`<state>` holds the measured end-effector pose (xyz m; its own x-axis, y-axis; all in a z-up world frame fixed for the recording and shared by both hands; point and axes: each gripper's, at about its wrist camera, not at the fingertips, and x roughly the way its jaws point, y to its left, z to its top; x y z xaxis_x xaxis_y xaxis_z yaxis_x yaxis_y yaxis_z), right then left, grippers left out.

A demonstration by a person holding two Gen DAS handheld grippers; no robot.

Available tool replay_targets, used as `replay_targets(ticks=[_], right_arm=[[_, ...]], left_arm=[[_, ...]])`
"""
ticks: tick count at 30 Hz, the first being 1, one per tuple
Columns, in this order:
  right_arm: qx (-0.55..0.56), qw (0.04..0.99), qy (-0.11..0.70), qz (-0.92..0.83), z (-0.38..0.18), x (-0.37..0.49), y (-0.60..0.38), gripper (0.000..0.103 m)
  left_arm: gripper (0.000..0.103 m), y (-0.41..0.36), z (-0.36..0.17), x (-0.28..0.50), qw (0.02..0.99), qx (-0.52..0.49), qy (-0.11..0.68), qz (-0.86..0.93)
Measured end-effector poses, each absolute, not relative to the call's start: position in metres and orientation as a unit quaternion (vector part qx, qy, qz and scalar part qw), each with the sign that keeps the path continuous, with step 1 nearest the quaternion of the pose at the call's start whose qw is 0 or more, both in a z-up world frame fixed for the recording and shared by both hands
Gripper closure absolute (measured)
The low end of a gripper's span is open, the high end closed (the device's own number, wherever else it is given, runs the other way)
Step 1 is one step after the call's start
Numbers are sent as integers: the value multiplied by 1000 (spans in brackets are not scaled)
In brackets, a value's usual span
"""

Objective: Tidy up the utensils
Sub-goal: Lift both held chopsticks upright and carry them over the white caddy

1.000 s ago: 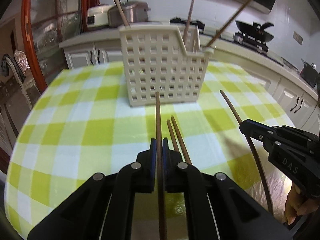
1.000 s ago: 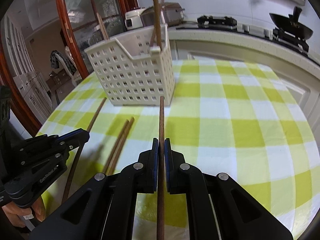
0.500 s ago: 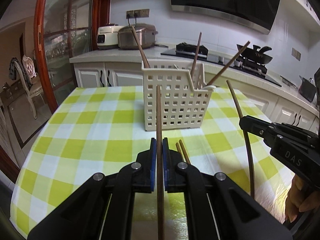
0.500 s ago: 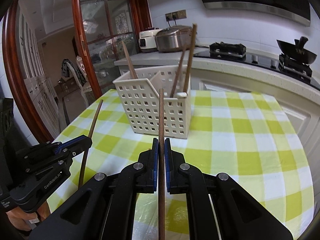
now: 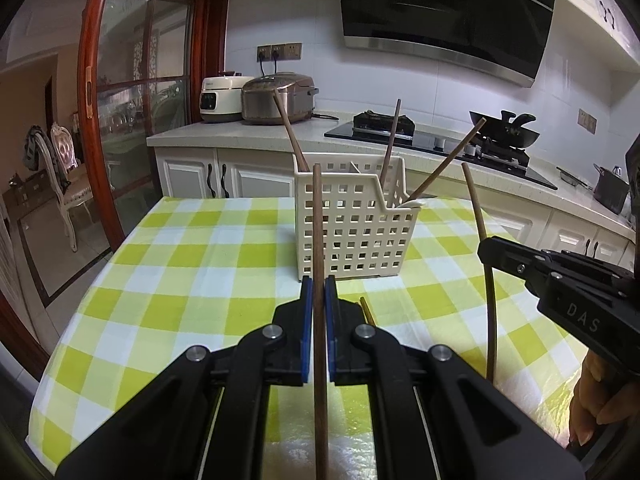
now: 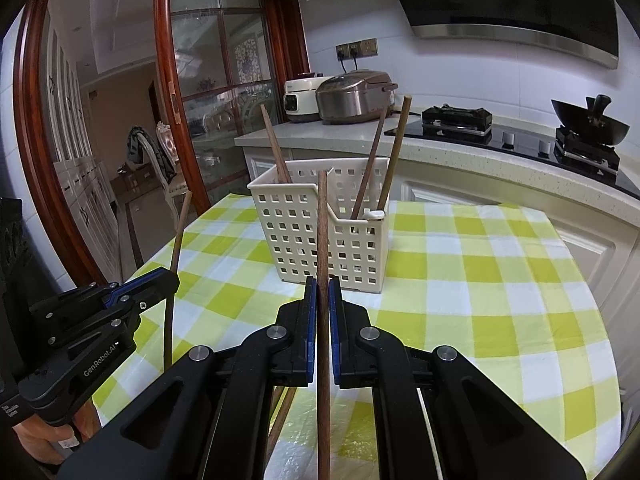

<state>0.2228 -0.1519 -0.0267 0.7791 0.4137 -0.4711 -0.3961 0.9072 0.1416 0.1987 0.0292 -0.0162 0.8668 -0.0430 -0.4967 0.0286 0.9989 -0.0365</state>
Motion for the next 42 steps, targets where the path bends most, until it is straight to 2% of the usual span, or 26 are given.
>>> replay_targets(ticks=[21,42], right_arm=[[1,953,207,222,1,193,-149,96],[-7,961,172,218,30,200,-148,96]], left_arm=[[97,33,13,169,977,-12,210,-14],[97,26,42,177,983,8,181,-27]])
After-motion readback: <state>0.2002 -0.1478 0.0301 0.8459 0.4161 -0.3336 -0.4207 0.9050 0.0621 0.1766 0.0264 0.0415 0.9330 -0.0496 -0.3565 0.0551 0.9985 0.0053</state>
